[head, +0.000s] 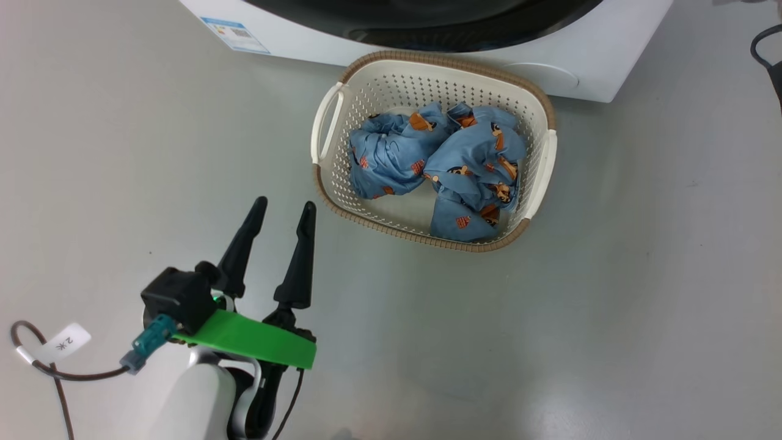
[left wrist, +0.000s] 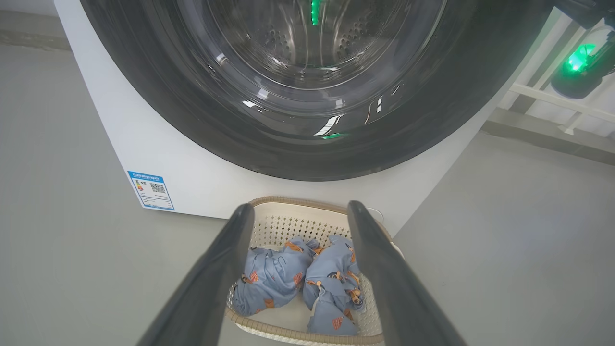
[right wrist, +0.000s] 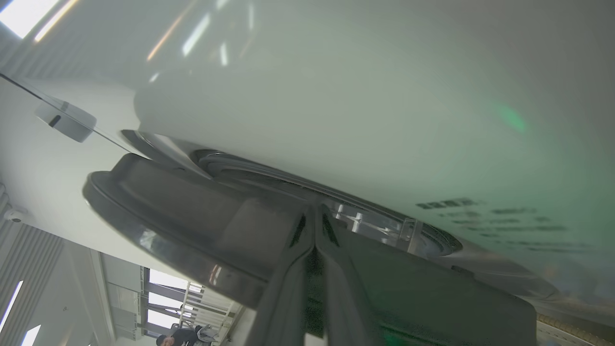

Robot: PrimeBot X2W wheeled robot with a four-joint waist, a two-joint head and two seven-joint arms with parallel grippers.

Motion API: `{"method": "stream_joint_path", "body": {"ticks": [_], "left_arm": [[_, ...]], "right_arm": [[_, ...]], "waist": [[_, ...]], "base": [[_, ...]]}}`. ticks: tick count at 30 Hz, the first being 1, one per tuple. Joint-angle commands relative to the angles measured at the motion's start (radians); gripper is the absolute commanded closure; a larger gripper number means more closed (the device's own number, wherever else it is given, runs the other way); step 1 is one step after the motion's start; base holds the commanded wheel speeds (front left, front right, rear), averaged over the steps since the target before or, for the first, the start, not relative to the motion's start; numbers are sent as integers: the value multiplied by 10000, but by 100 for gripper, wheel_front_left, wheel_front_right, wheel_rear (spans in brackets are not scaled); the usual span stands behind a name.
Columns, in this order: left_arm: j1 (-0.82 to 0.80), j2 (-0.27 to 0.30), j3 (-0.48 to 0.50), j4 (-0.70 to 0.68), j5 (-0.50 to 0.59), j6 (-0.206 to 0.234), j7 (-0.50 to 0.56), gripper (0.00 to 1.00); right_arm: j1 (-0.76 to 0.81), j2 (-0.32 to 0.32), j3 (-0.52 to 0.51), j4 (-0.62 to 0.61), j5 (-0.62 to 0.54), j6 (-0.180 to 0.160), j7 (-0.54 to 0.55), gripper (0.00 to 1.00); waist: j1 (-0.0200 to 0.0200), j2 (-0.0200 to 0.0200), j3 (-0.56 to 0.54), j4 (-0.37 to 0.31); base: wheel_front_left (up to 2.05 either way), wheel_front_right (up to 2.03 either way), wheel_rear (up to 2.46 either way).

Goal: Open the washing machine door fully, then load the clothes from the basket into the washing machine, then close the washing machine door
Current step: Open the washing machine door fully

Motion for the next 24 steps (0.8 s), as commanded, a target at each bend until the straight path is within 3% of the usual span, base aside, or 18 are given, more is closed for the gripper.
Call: {"method": "stream_joint_path", "body": {"ticks": [1,9,24], "left_arm": [[-165,224,267,-286,-111,-16,-65,0],[-245,224,255,-271,-135,-16,-65,0],[122,223,345,67,263,-16,-65,0]], "right_arm": [[-229,241,55,-176,-158,-11,43,100],[-350,420,354,-206,-306,-11,329,100],[1580,563,1455,-1446,-535,-11,702,100]], "waist": [[0,0,69,48],[0,0,89,22],[0,0,-989,-403]], "base": [[0,0,0],[0,0,0],[0,0,0]]}}
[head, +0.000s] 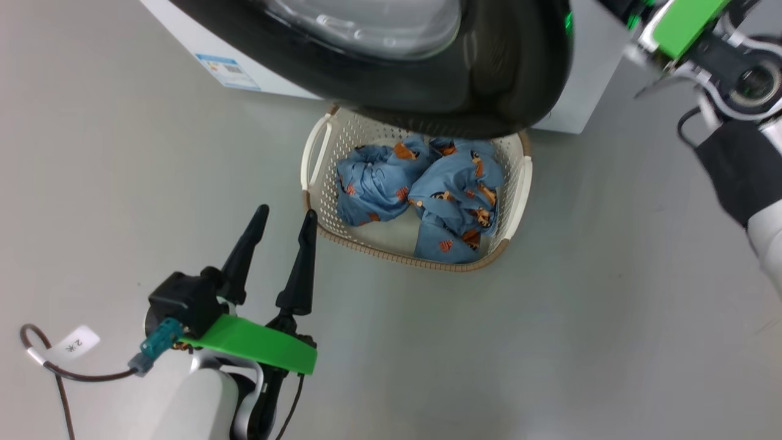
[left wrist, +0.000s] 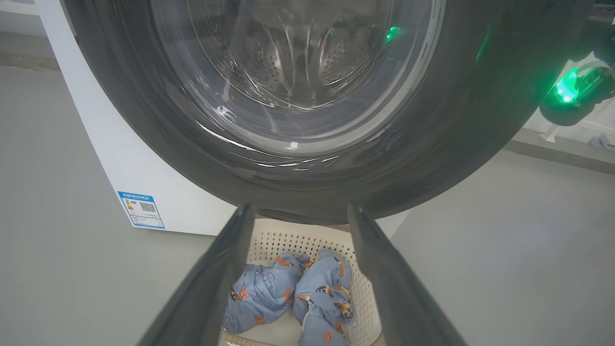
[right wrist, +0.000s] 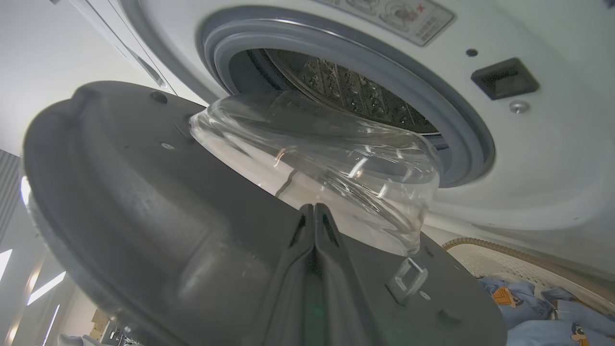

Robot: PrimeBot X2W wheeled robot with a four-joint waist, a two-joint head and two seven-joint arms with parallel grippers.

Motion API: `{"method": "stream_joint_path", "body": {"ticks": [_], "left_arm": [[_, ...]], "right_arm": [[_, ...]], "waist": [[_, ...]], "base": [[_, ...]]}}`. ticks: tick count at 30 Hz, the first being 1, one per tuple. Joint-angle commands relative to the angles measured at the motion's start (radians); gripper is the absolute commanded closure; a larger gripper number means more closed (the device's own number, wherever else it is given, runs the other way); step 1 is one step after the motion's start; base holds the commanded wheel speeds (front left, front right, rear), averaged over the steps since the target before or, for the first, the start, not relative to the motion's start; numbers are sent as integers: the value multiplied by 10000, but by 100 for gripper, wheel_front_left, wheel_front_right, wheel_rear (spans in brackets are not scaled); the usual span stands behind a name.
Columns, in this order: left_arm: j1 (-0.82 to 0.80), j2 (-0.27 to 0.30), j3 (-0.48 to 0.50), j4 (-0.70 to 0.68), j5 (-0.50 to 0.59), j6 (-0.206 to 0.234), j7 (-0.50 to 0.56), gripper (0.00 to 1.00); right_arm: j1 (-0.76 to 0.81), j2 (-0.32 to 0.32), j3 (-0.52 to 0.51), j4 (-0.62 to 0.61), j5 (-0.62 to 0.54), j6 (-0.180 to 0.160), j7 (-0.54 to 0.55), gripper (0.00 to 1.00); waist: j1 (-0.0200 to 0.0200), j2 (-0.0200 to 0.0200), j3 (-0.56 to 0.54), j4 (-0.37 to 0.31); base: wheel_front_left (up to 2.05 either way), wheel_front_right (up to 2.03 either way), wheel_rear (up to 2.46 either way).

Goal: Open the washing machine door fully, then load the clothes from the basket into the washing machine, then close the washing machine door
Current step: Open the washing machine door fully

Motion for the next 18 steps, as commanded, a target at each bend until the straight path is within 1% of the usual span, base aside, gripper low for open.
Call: {"method": "stream_joint_path", "body": {"ticks": [1,6,13,18], "left_arm": [[186,264,360,-126,107,-16,-65,0],[455,264,443,-36,217,-16,-65,0],[952,264,599,50,513,-16,-65,0],[1074,264,682,38,618,-16,-65,0]], "right_arm": [[514,383,247,-518,-39,33,80,100],[1144,411,385,-958,101,33,61,100],[2238,627,821,-1803,268,33,246,100],[2710,763,1108,-2244,277,33,385,100]], "waist": [[0,0,-364,-130],[0,0,-816,-223],[0,0,-1487,-387],[0,0,-1746,-376]], "base": [[0,0,0],[0,0,0],[0,0,0],[0,0,0]]}}
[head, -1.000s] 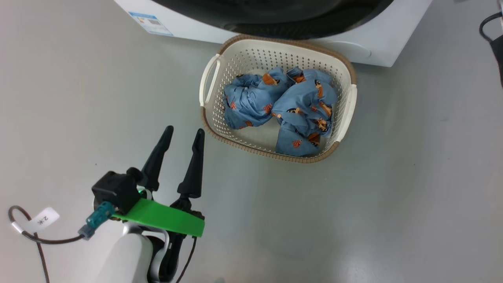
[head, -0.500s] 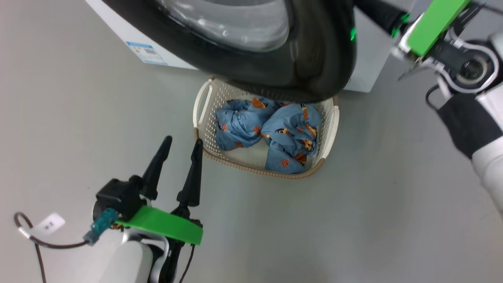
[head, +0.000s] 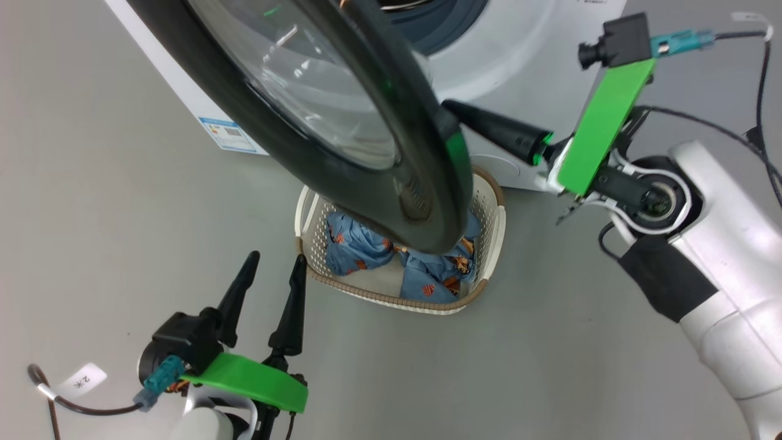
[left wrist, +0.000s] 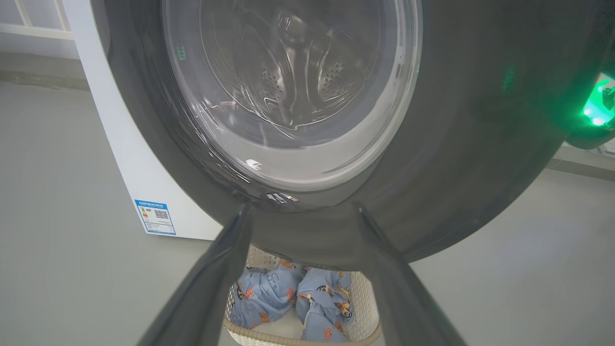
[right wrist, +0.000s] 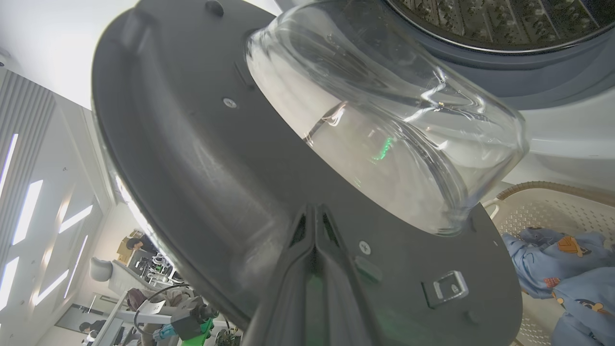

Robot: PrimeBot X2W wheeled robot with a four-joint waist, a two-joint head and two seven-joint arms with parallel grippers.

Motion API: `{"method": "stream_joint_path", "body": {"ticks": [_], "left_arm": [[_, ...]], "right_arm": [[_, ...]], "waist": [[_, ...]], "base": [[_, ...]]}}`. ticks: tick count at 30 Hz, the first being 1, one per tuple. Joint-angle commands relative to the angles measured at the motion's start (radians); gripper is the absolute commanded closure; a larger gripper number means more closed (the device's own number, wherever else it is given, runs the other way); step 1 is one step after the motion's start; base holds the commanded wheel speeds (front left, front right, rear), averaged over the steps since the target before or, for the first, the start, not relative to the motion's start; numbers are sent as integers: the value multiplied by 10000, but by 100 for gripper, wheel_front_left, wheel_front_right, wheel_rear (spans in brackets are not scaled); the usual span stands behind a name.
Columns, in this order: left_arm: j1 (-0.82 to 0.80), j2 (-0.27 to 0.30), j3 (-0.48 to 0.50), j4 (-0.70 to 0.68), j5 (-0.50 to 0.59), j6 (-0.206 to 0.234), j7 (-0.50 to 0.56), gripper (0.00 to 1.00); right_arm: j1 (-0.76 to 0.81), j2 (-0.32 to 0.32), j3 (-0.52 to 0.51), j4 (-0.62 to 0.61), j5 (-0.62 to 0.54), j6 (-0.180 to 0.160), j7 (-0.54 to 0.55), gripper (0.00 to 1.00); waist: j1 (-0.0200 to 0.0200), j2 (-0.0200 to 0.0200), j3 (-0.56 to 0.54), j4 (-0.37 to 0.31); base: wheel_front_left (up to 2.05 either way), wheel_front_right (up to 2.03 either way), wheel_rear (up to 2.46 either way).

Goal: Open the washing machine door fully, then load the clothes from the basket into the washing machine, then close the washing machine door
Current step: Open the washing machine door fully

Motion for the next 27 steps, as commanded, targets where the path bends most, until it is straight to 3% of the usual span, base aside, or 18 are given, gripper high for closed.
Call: {"method": "stream_joint_path", "body": {"ticks": [1,25,27], "left_arm": [[44,246,340,-193,83,-16,-65,0],[254,246,340,-192,164,-16,-65,0],[269,246,358,-153,186,-16,-65,0]], "right_arm": [[294,275,159,-387,43,33,76,100],[1215,1142,1233,-811,-108,33,200,100],[1243,1094,1246,-715,-273,33,-24,73]], "waist": [[1,0,-141,-9],[1,0,-716,242],[1,0,-790,159]], "base": [[0,0,0],[0,0,0],[0,0,0]]}}
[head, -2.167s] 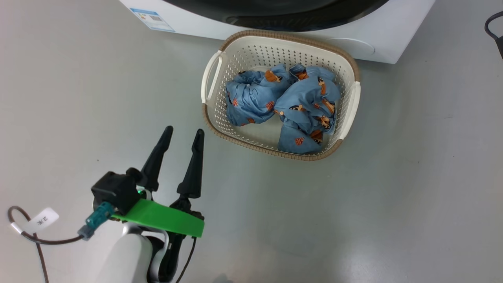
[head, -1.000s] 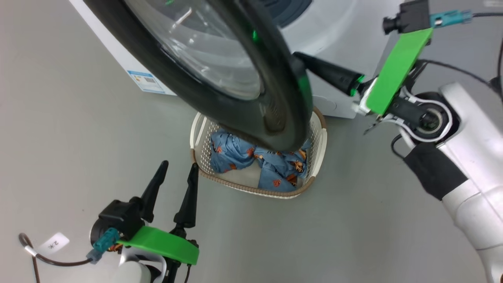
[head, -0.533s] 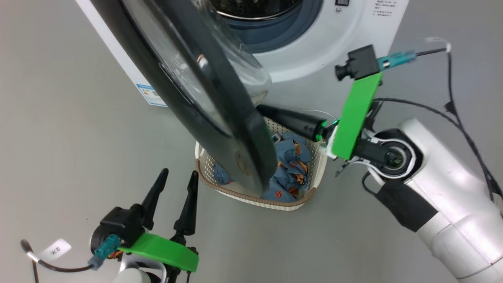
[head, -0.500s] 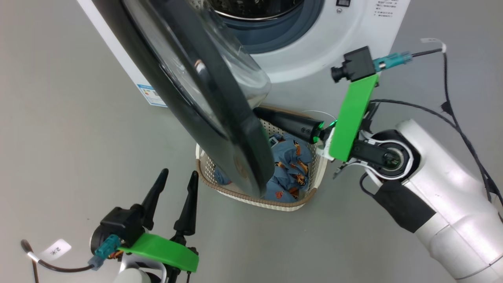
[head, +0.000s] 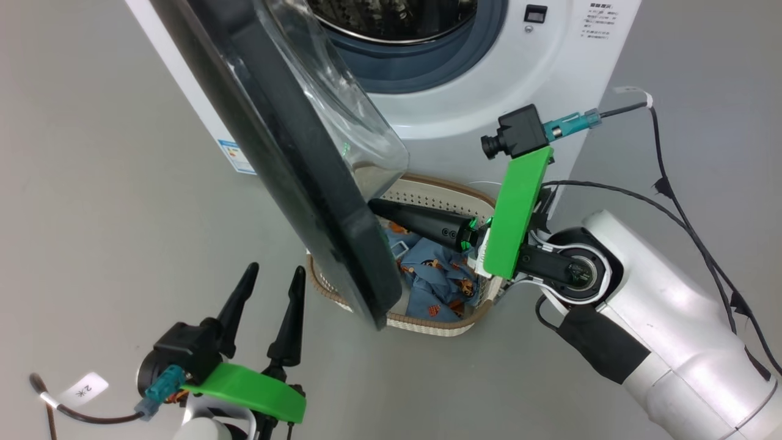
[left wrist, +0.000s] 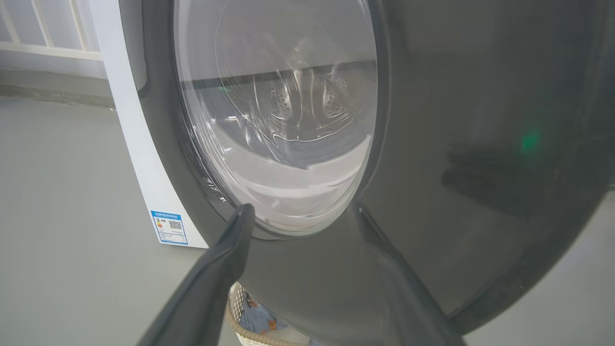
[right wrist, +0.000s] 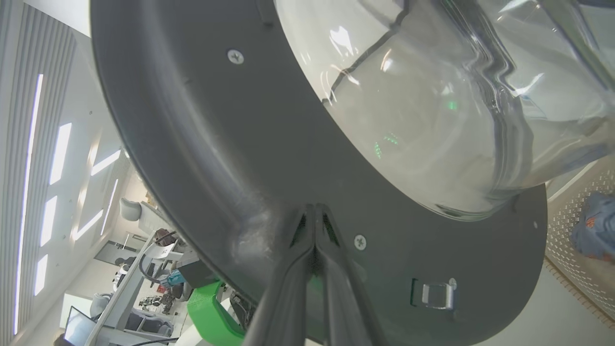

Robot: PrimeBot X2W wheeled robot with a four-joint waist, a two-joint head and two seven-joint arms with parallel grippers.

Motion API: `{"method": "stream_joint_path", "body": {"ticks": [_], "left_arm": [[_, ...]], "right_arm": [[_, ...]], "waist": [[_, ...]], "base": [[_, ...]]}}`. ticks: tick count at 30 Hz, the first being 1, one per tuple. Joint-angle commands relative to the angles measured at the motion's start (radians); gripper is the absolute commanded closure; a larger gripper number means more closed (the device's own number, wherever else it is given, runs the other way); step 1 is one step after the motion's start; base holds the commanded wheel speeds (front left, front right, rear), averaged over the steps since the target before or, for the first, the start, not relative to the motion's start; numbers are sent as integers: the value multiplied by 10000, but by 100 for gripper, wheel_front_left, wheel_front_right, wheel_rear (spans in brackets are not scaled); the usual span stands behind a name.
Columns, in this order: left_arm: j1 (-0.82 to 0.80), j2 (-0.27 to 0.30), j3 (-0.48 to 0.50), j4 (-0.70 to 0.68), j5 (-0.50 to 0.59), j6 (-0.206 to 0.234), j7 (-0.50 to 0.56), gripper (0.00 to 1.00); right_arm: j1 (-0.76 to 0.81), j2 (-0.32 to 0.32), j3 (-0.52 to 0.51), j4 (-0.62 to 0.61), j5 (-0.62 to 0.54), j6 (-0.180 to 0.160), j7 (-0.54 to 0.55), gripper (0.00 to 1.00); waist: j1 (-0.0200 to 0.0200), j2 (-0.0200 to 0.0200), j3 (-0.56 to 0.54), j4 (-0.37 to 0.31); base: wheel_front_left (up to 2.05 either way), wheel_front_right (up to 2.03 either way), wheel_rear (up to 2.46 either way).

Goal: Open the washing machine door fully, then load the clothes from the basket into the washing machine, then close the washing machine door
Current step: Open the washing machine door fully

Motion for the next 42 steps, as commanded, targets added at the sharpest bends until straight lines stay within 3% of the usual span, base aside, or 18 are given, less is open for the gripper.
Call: {"method": "stream_joint_path", "body": {"ticks": [1,3,4,18,33,42], "left_arm": [[14,181,347,-163,90,-16,-65,0],[54,192,393,-113,91,-16,-65,0],[88,267,397,-57,86,-16,-65,0],[468,643,689,91,101,-16,-65,0],[1234,739,1083,117,90,-16,-65,0],[1344,743,1235,187,99,-16,-65,0]], "right_arm": [[171,192,52,-217,-106,33,-97,73],[255,160,108,-140,-208,33,-301,52],[389,106,150,-71,-291,33,-562,0],[1890,-731,190,166,-185,33,-1872,0],[4428,-2217,-116,487,-251,33,-4122,0],[5329,-2932,306,1164,-1038,33,-5509,0]], "waist": [[0,0,-54,-63],[0,0,-146,-196],[0,0,-268,-343],[0,0,-952,-1272],[0,0,-1670,-1953],[0,0,-1708,-2148]], "base": [[0,0,0],[0,0,0],[0,0,0],[0,0,0],[0,0,0],[0,0,0]]}}
